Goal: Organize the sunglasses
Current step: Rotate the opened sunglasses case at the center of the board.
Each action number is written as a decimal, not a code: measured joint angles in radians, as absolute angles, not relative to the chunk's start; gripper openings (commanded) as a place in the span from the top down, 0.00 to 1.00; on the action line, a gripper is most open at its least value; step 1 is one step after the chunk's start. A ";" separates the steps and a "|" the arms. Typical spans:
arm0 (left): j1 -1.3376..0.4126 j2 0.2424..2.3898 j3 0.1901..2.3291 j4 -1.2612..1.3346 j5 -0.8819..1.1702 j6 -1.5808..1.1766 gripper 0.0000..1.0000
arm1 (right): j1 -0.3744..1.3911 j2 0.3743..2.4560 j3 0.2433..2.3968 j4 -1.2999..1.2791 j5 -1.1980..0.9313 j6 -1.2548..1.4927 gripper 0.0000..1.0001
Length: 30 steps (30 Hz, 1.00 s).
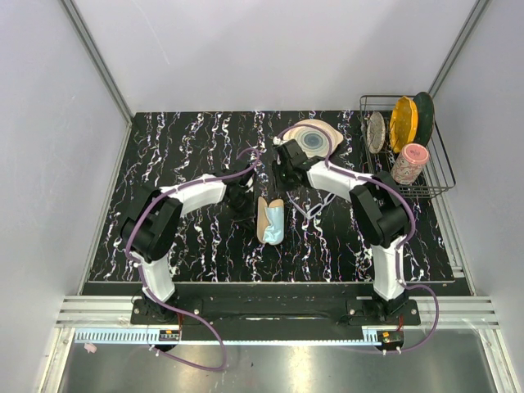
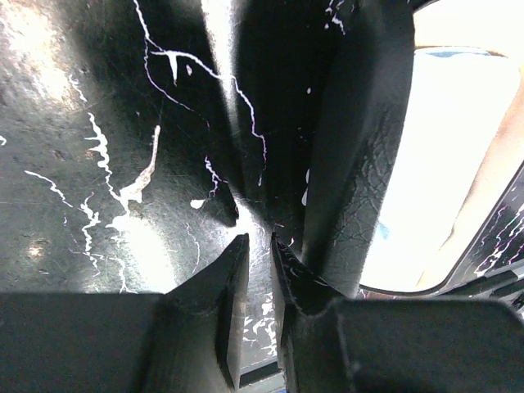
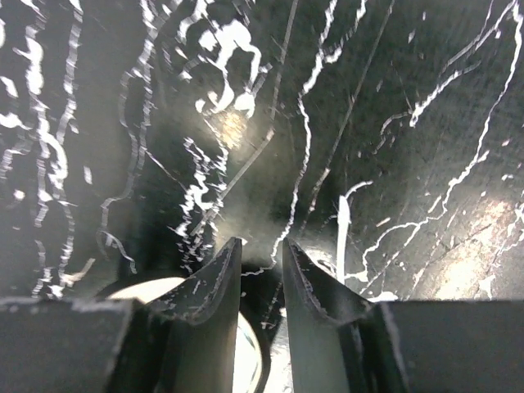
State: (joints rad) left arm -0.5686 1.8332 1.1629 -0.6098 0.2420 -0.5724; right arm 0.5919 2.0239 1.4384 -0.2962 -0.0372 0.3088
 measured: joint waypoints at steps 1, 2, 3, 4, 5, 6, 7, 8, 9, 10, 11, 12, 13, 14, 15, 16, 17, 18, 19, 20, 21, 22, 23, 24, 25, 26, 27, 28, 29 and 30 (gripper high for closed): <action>-0.569 1.831 1.163 -0.611 0.239 -0.572 0.79 | 0.590 2.039 1.443 -0.315 -0.038 0.300 0.69; -0.569 1.829 1.163 -0.612 0.236 -0.572 0.79 | 0.588 2.043 1.443 -0.324 -0.039 0.295 0.69; -0.569 1.825 1.163 -0.613 0.233 -0.570 0.79 | 0.588 2.048 1.443 -0.346 -0.044 0.290 0.69; -0.569 1.821 1.163 -0.613 0.229 -0.569 0.79 | 0.587 2.049 1.442 -0.358 -0.046 0.289 0.69; -0.568 1.819 1.163 -0.613 0.227 -0.568 0.79 | 0.587 2.049 1.440 -0.370 -0.047 0.287 0.70; -0.567 1.816 1.163 -0.613 0.223 -0.566 0.79 | 0.587 2.049 1.439 -0.374 -0.051 0.288 0.70; -0.564 1.815 1.163 -0.614 0.219 -0.565 0.79 | 0.587 2.049 1.434 -0.375 -0.056 0.290 0.70; -0.562 1.813 1.163 -0.616 0.215 -0.562 0.79 | 0.587 2.047 1.425 -0.374 -0.064 0.295 0.70; -0.560 1.811 1.163 -0.619 0.209 -0.559 0.79 | 0.587 2.045 1.413 -0.375 -0.071 0.303 0.70; -0.556 1.809 1.163 -0.622 0.203 -0.557 0.78 | 0.587 2.040 1.399 -0.374 -0.077 0.313 0.71; -0.550 1.805 1.163 -0.628 0.195 -0.554 0.78 | 0.587 2.030 1.388 -0.372 -0.083 0.319 0.71; -0.544 1.802 1.163 -0.633 0.187 -0.552 0.78 | 0.587 2.018 1.372 -0.371 -0.091 0.328 0.71; -0.537 1.798 1.163 -0.638 0.176 -0.550 0.78 | 0.587 2.004 1.353 -0.372 -0.097 0.337 0.71; -0.527 1.792 1.163 -0.645 0.162 -0.549 0.78 | 0.587 1.990 1.332 -0.373 -0.100 0.347 0.71; -0.521 1.787 1.163 -0.649 0.152 -0.548 0.77 | 0.587 1.977 1.317 -0.379 -0.102 0.357 0.72; -0.514 1.780 1.163 -0.656 0.140 -0.547 0.77 | 0.588 1.968 1.304 -0.380 -0.107 0.364 0.71; -0.506 1.771 1.163 -0.662 0.124 -0.546 0.75 | 0.589 1.954 1.287 -0.381 -0.111 0.373 0.71; -0.500 1.760 1.163 -0.667 0.107 -0.546 0.75 | 0.591 1.940 1.271 -0.383 -0.116 0.381 0.72; -0.495 1.753 1.163 -0.669 0.093 -0.545 0.75 | 0.592 1.924 1.256 -0.386 -0.118 0.390 0.72; -0.492 1.742 1.163 -0.675 0.075 -0.544 0.75 | 0.596 1.906 1.242 -0.388 -0.117 0.399 0.72; -0.490 1.731 1.163 -0.682 0.064 -0.543 0.75 | 0.599 1.892 1.232 -0.389 -0.117 0.406 0.71; -0.491 1.722 1.163 -0.687 0.058 -0.542 0.75 | 0.605 1.875 1.221 -0.389 -0.118 0.413 0.71; -0.491 1.708 1.163 -0.694 0.046 -0.541 0.75 | 0.612 1.855 1.208 -0.389 -0.117 0.421 0.71; -0.491 1.692 1.163 -0.699 0.037 -0.540 0.75 | 0.621 1.834 1.193 -0.389 -0.117 0.427 0.71; -0.491 1.678 1.163 -0.704 0.030 -0.539 0.75 | 0.630 1.816 1.182 -0.392 -0.117 0.435 0.72; -0.491 1.662 1.163 -0.706 0.024 -0.539 0.75 | 0.641 1.795 1.169 -0.395 -0.117 0.443 0.71; -0.491 1.645 1.163 -0.709 0.021 -0.539 0.74 | 0.646 1.781 1.162 -0.397 -0.117 0.451 0.72; -0.492 1.632 1.163 -0.709 0.021 -0.538 0.74 | 0.653 1.765 1.153 -0.398 -0.117 0.457 0.71; -0.492 1.618 1.163 -0.709 0.022 -0.537 0.74 | 0.655 1.751 1.144 -0.400 -0.117 0.463 0.71; -0.493 1.605 1.163 -0.708 0.028 -0.534 0.74 | 0.657 1.740 1.138 -0.402 -0.117 0.467 0.71</action>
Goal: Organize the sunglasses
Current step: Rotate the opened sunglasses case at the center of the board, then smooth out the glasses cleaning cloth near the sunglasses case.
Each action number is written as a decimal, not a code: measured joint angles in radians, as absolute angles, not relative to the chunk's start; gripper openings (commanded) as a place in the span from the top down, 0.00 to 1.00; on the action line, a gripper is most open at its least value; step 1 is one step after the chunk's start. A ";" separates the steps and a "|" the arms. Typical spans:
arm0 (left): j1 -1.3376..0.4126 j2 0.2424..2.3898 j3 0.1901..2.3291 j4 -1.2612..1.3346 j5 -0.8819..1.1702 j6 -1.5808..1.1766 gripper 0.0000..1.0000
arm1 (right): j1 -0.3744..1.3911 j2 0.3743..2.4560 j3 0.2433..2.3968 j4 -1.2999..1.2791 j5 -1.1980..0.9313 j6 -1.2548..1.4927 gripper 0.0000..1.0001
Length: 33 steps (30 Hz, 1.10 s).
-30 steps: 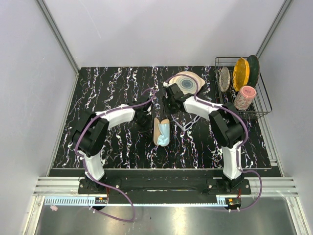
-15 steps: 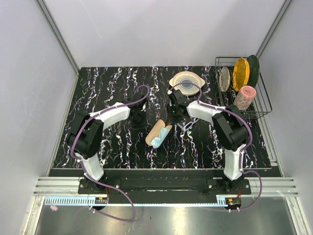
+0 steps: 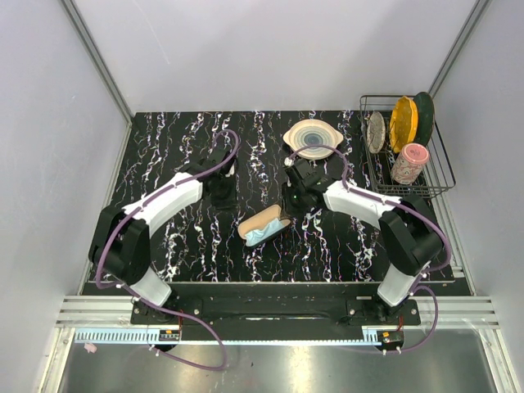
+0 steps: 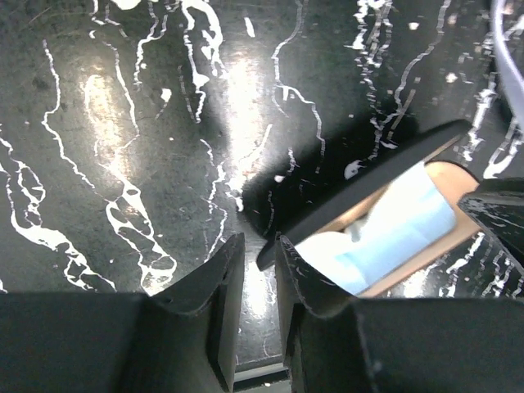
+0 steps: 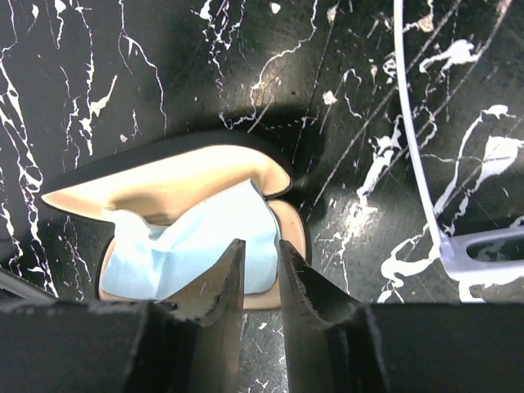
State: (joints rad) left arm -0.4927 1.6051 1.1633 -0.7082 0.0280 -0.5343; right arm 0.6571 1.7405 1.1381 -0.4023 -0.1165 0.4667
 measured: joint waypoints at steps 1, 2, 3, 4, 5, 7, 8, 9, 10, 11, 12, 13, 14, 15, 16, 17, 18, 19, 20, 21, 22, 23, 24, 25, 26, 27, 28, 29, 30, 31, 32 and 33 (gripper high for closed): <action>-0.495 1.594 1.163 -0.706 0.035 -0.531 0.74 | 0.658 1.729 1.130 -0.404 -0.117 0.471 0.71; -0.496 1.586 1.163 -0.703 0.046 -0.529 0.74 | 0.658 1.718 1.124 -0.409 -0.115 0.476 0.71; -0.498 1.579 1.163 -0.697 0.063 -0.525 0.75 | 0.657 1.711 1.121 -0.413 -0.115 0.479 0.71; -0.501 1.578 1.163 -0.690 0.081 -0.521 0.76 | 0.657 1.704 1.118 -0.416 -0.115 0.480 0.71; -0.506 1.578 1.163 -0.682 0.097 -0.516 0.76 | 0.657 1.700 1.117 -0.419 -0.115 0.481 0.71; -0.522 1.578 1.163 -0.672 0.129 -0.505 0.77 | 0.657 1.697 1.116 -0.420 -0.115 0.480 0.71; -0.533 1.578 1.163 -0.664 0.145 -0.496 0.77 | 0.657 1.697 1.116 -0.421 -0.117 0.476 0.70; -0.546 1.578 1.163 -0.653 0.159 -0.488 0.77 | 0.657 1.697 1.116 -0.421 -0.123 0.470 0.69; -0.558 1.578 1.162 -0.643 0.171 -0.479 0.77 | 0.657 1.697 1.116 -0.420 -0.130 0.464 0.68; -0.569 1.578 1.160 -0.632 0.183 -0.472 0.77 | 0.657 1.697 1.117 -0.420 -0.139 0.455 0.66; -0.580 1.578 1.157 -0.620 0.195 -0.467 0.77 | 0.657 1.697 1.118 -0.422 -0.150 0.446 0.66; -0.592 1.578 1.152 -0.608 0.207 -0.463 0.77 | 0.658 1.699 1.121 -0.425 -0.160 0.435 0.65; -0.601 1.578 1.147 -0.599 0.218 -0.461 0.78 | 0.658 1.702 1.126 -0.429 -0.168 0.423 0.64; -0.607 1.578 1.141 -0.591 0.226 -0.460 0.79 | 0.658 1.704 1.131 -0.433 -0.175 0.414 0.64; -0.611 1.578 1.136 -0.584 0.232 -0.459 0.80 | 0.658 1.708 1.139 -0.438 -0.181 0.403 0.64; -0.614 1.578 1.132 -0.580 0.237 -0.459 0.80 | 0.658 1.712 1.146 -0.439 -0.186 0.393 0.63; -0.616 1.579 1.130 -0.577 0.242 -0.459 0.83 | 0.658 1.720 1.158 -0.442 -0.189 0.379 0.63; -0.619 1.579 1.128 -0.575 0.245 -0.458 0.83 | 0.658 1.731 1.171 -0.446 -0.196 0.366 0.62; -0.622 1.581 1.126 -0.572 0.248 -0.457 0.83 | 0.658 1.742 1.184 -0.447 -0.199 0.354 0.63; -0.626 1.582 1.122 -0.569 0.249 -0.456 0.83 | 0.658 1.755 1.196 -0.449 -0.202 0.342 0.62; -0.629 1.582 1.118 -0.566 0.249 -0.456 0.83 | 0.658 1.767 1.208 -0.452 -0.203 0.332 0.62; -0.633 1.582 1.112 -0.565 0.249 -0.456 0.83 | 0.658 1.779 1.218 -0.454 -0.204 0.321 0.63; -0.638 1.582 1.104 -0.563 0.250 -0.456 0.83 | 0.658 1.788 1.224 -0.455 -0.204 0.315 0.63; -0.643 1.582 1.096 -0.563 0.250 -0.456 0.83 | 0.658 1.800 1.233 -0.459 -0.204 0.308 0.63; -0.646 1.582 1.088 -0.562 0.250 -0.456 0.83 | 0.658 1.812 1.239 -0.460 -0.204 0.302 0.63; -0.649 1.582 1.079 -0.562 0.250 -0.456 0.83 | 0.658 1.822 1.243 -0.460 -0.204 0.297 0.63; -0.652 1.582 1.071 -0.562 0.250 -0.456 0.83 | 0.658 1.831 1.245 -0.461 -0.204 0.293 0.63; -0.653 1.582 1.066 -0.563 0.250 -0.456 0.84 | 0.658 1.837 1.245 -0.462 -0.204 0.291 0.64; -0.654 1.582 1.057 -0.562 0.249 -0.456 0.85 | 0.658 1.845 1.246 -0.461 -0.204 0.288 0.64; -0.654 1.582 1.053 -0.563 0.249 -0.457 0.85 | 0.658 1.852 1.246 -0.462 -0.204 0.287 0.64; -0.654 1.582 1.048 -0.564 0.249 -0.457 0.86 | 0.658 1.860 1.248 -0.461 -0.204 0.286 0.64; -0.654 1.582 1.045 -0.564 0.247 -0.457 0.86 | 0.657 1.865 1.249 -0.461 -0.204 0.286 0.64</action>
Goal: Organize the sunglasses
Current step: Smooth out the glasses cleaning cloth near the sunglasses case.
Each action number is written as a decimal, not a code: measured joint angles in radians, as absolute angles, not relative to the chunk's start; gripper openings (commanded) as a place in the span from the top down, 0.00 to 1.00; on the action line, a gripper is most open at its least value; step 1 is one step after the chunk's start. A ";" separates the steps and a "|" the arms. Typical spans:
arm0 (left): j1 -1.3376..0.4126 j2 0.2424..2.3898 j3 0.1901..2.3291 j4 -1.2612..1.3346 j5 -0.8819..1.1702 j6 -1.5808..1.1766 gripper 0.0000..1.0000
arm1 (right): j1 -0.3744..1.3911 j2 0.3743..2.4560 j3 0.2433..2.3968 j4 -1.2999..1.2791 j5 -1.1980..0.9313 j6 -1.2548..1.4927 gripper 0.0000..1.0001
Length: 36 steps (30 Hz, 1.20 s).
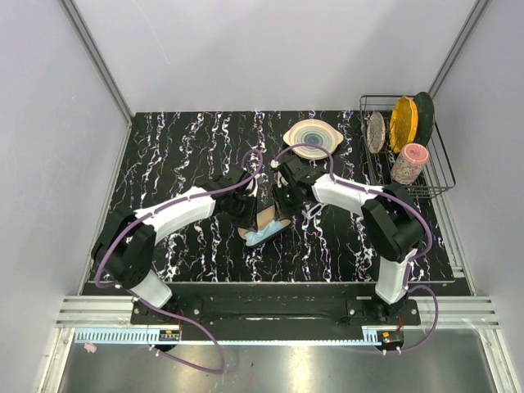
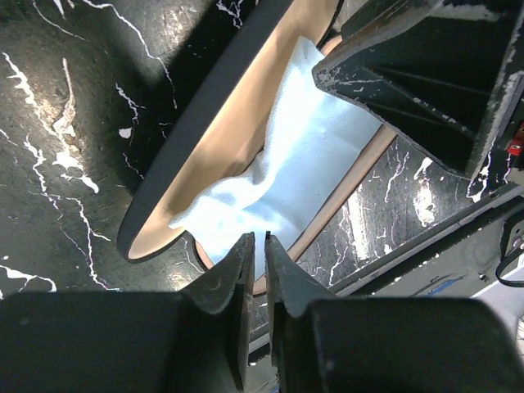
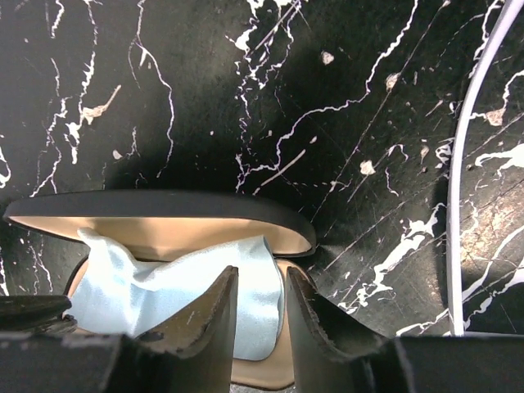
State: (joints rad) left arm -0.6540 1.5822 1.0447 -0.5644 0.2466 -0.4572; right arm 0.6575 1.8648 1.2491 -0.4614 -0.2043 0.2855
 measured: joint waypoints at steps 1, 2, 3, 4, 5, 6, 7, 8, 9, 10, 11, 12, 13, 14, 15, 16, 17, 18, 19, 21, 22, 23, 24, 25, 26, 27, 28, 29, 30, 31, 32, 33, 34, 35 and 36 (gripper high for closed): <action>-0.654 1.582 1.043 -0.565 0.245 -0.460 0.87 | 0.658 1.871 1.250 -0.461 -0.205 0.285 0.64; -0.654 1.582 1.041 -0.564 0.242 -0.461 0.88 | 0.658 1.876 1.250 -0.461 -0.205 0.285 0.64; -0.654 1.582 1.039 -0.564 0.239 -0.464 0.88 | 0.658 1.880 1.251 -0.459 -0.205 0.285 0.65; -0.654 1.582 1.038 -0.564 0.235 -0.468 0.89 | 0.658 1.885 1.251 -0.458 -0.205 0.286 0.65; -0.654 1.582 1.037 -0.562 0.231 -0.471 0.89 | 0.658 1.889 1.251 -0.456 -0.205 0.286 0.64; -0.654 1.583 1.036 -0.560 0.229 -0.473 0.89 | 0.658 1.892 1.251 -0.454 -0.205 0.286 0.65; -0.654 1.584 1.034 -0.555 0.228 -0.476 0.89 | 0.658 1.894 1.251 -0.451 -0.205 0.286 0.65; -0.654 1.586 1.032 -0.550 0.228 -0.479 0.90 | 0.658 1.897 1.251 -0.446 -0.205 0.286 0.65; -0.654 1.589 1.029 -0.546 0.227 -0.482 0.90 | 0.657 1.900 1.251 -0.441 -0.205 0.287 0.65; -0.654 1.591 1.025 -0.543 0.227 -0.484 0.90 | 0.657 1.901 1.251 -0.438 -0.205 0.287 0.65; -0.654 1.594 1.021 -0.542 0.226 -0.488 0.90 | 0.658 1.903 1.251 -0.436 -0.205 0.287 0.66; -0.654 1.596 1.017 -0.542 0.223 -0.490 0.91 | 0.658 1.905 1.251 -0.434 -0.206 0.287 0.66; -0.654 1.599 1.013 -0.540 0.221 -0.491 0.91 | 0.658 1.907 1.251 -0.432 -0.208 0.287 0.66; -0.654 1.601 1.010 -0.540 0.219 -0.494 0.92 | 0.658 1.910 1.251 -0.430 -0.211 0.288 0.66; -0.654 1.603 1.007 -0.538 0.215 -0.495 0.93 | 0.658 1.912 1.251 -0.427 -0.214 0.288 0.66; -0.654 1.606 1.004 -0.538 0.212 -0.498 0.93 | 0.657 1.914 1.251 -0.424 -0.223 0.287 0.66; -0.654 1.610 1.002 -0.537 0.210 -0.498 0.94 | 0.657 1.914 1.251 -0.423 -0.228 0.287 0.66; -0.654 1.612 0.999 -0.535 0.208 -0.499 0.94 | 0.657 1.914 1.251 -0.422 -0.231 0.287 0.66; -0.654 1.613 0.996 -0.534 0.205 -0.500 0.95 | 0.657 1.914 1.251 -0.419 -0.236 0.287 0.66; -0.654 1.614 0.989 -0.532 0.200 -0.503 0.96 | 0.657 1.914 1.251 -0.415 -0.249 0.287 0.66; -0.654 1.615 0.987 -0.532 0.197 -0.504 0.97 | 0.657 1.914 1.251 -0.414 -0.255 0.287 0.66; -0.654 1.617 0.986 -0.532 0.196 -0.505 0.98 | 0.657 1.914 1.251 -0.413 -0.257 0.287 0.66; -0.654 1.620 0.986 -0.531 0.196 -0.505 0.98 | 0.657 1.914 1.251 -0.413 -0.259 0.287 0.67; -0.654 1.623 0.985 -0.531 0.194 -0.506 0.98 | 0.657 1.914 1.251 -0.413 -0.262 0.287 0.67; -0.654 1.626 0.984 -0.530 0.194 -0.506 0.98 | 0.657 1.914 1.251 -0.412 -0.267 0.288 0.67; -0.654 1.628 0.981 -0.528 0.194 -0.506 0.98 | 0.657 1.914 1.251 -0.412 -0.272 0.287 0.68; -0.654 1.630 0.979 -0.529 0.193 -0.506 0.98 | 0.657 1.914 1.251 -0.412 -0.275 0.288 0.68; -0.654 1.632 0.974 -0.528 0.193 -0.506 0.98 | 0.657 1.914 1.251 -0.412 -0.278 0.288 0.69; -0.654 1.633 0.972 -0.529 0.192 -0.506 0.98 | 0.657 1.914 1.251 -0.412 -0.280 0.288 0.70; -0.654 1.633 0.969 -0.530 0.190 -0.506 0.99 | 0.657 1.914 1.251 -0.412 -0.281 0.288 0.71; -0.654 1.634 0.968 -0.530 0.189 -0.506 0.99 | 0.657 1.914 1.251 -0.412 -0.282 0.288 0.72; -0.654 1.635 0.968 -0.532 0.186 -0.506 1.00 | 0.657 1.914 1.251 -0.412 -0.282 0.288 0.72; -0.654 1.638 0.968 -0.532 0.183 -0.506 1.00 | 0.657 1.914 1.251 -0.412 -0.282 0.288 0.74; -0.654 1.640 0.968 -0.532 0.182 -0.506 1.00 | 0.657 1.914 1.251 -0.412 -0.282 0.288 0.76; -0.654 1.644 0.968 -0.535 0.178 -0.506 1.00 | 0.657 1.914 1.251 -0.412 -0.281 0.288 0.77</action>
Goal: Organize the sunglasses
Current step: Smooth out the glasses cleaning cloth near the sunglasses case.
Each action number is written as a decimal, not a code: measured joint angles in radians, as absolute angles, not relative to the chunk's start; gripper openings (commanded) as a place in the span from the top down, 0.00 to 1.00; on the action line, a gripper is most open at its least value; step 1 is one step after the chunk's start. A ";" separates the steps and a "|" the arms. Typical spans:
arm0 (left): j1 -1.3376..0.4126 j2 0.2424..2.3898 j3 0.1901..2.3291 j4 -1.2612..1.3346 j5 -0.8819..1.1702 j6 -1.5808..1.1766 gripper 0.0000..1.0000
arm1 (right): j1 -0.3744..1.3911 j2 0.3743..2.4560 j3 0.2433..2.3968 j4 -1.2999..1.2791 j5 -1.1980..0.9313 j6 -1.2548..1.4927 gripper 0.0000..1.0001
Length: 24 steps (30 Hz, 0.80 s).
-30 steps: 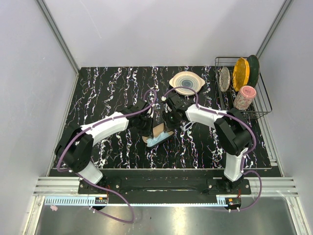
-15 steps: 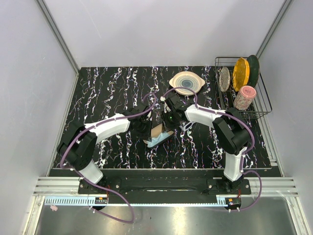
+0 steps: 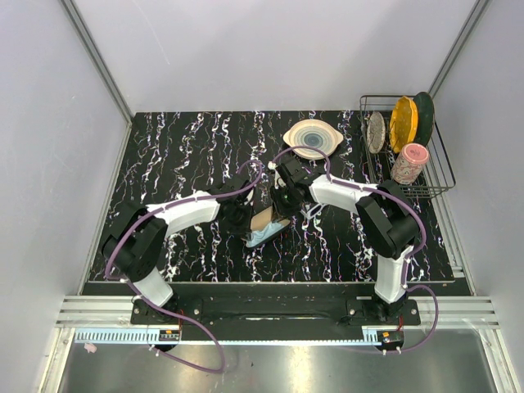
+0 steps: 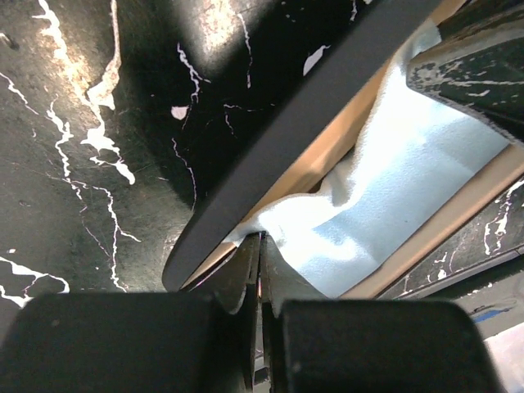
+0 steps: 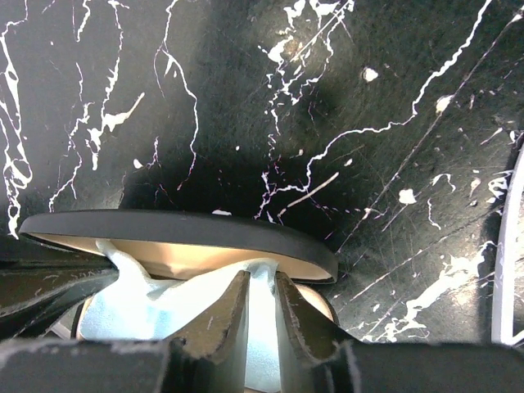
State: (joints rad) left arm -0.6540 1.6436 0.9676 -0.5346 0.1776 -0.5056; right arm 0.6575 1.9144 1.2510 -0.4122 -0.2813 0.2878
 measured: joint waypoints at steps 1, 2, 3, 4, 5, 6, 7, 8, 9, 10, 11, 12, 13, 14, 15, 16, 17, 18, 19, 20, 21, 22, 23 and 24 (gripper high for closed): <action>-0.654 1.646 0.968 -0.537 0.174 -0.506 1.00 | 0.657 1.915 1.251 -0.412 -0.281 0.289 0.81; -0.654 1.647 0.968 -0.539 0.170 -0.506 1.00 | 0.657 1.915 1.251 -0.412 -0.280 0.289 0.82; -0.654 1.647 0.968 -0.542 0.167 -0.506 1.00 | 0.657 1.916 1.251 -0.412 -0.278 0.290 0.83; -0.654 1.647 0.968 -0.543 0.163 -0.506 1.00 | 0.657 1.916 1.251 -0.412 -0.278 0.290 0.84; -0.654 1.647 0.968 -0.544 0.160 -0.506 1.00 | 0.657 1.917 1.251 -0.413 -0.274 0.291 0.86; -0.654 1.649 0.968 -0.544 0.157 -0.506 1.00 | 0.657 1.918 1.251 -0.413 -0.271 0.292 0.87; -0.654 1.650 0.968 -0.545 0.154 -0.506 1.00 | 0.657 1.919 1.251 -0.413 -0.270 0.292 0.88; -0.655 1.652 0.968 -0.545 0.152 -0.506 1.00 | 0.657 1.919 1.251 -0.413 -0.269 0.292 0.90; -0.656 1.654 0.968 -0.545 0.152 -0.506 1.00 | 0.657 1.919 1.251 -0.413 -0.266 0.293 0.90; -0.657 1.654 0.968 -0.545 0.150 -0.506 1.00 | 0.657 1.919 1.251 -0.413 -0.263 0.293 0.90; -0.659 1.654 0.968 -0.545 0.149 -0.506 1.00 | 0.657 1.920 1.251 -0.413 -0.259 0.294 0.91; -0.660 1.654 0.968 -0.545 0.149 -0.506 1.00 | 0.657 1.920 1.251 -0.413 -0.256 0.296 0.91; -0.660 1.654 0.968 -0.545 0.148 -0.506 1.00 | 0.657 1.920 1.251 -0.412 -0.253 0.296 0.92; -0.661 1.654 0.968 -0.545 0.147 -0.505 1.00 | 0.657 1.920 1.251 -0.412 -0.252 0.297 0.92; -0.662 1.655 0.968 -0.545 0.147 -0.505 1.00 | 0.657 1.920 1.251 -0.412 -0.250 0.299 0.93; -0.663 1.656 0.968 -0.545 0.146 -0.506 1.00 | 0.657 1.920 1.251 -0.412 -0.247 0.301 0.93; -0.664 1.657 0.968 -0.545 0.146 -0.505 1.00 | 0.657 1.920 1.251 -0.411 -0.245 0.304 0.93; -0.665 1.658 0.969 -0.545 0.146 -0.505 1.00 | 0.657 1.920 1.251 -0.409 -0.243 0.307 0.94; -0.667 1.658 0.970 -0.546 0.145 -0.506 1.00 | 0.657 1.920 1.251 -0.408 -0.238 0.310 0.95; -0.668 1.658 0.971 -0.548 0.145 -0.506 1.00 | 0.658 1.920 1.251 -0.407 -0.231 0.312 0.95; -0.669 1.658 0.972 -0.549 0.144 -0.505 1.00 | 0.658 1.920 1.251 -0.407 -0.226 0.313 0.95; -0.671 1.660 0.974 -0.551 0.142 -0.505 1.00 | 0.658 1.920 1.251 -0.405 -0.223 0.317 0.96; -0.673 1.661 0.974 -0.552 0.142 -0.506 1.00 | 0.658 1.920 1.251 -0.403 -0.221 0.319 0.96; -0.674 1.663 0.976 -0.553 0.142 -0.506 1.00 | 0.658 1.920 1.251 -0.400 -0.218 0.323 0.96</action>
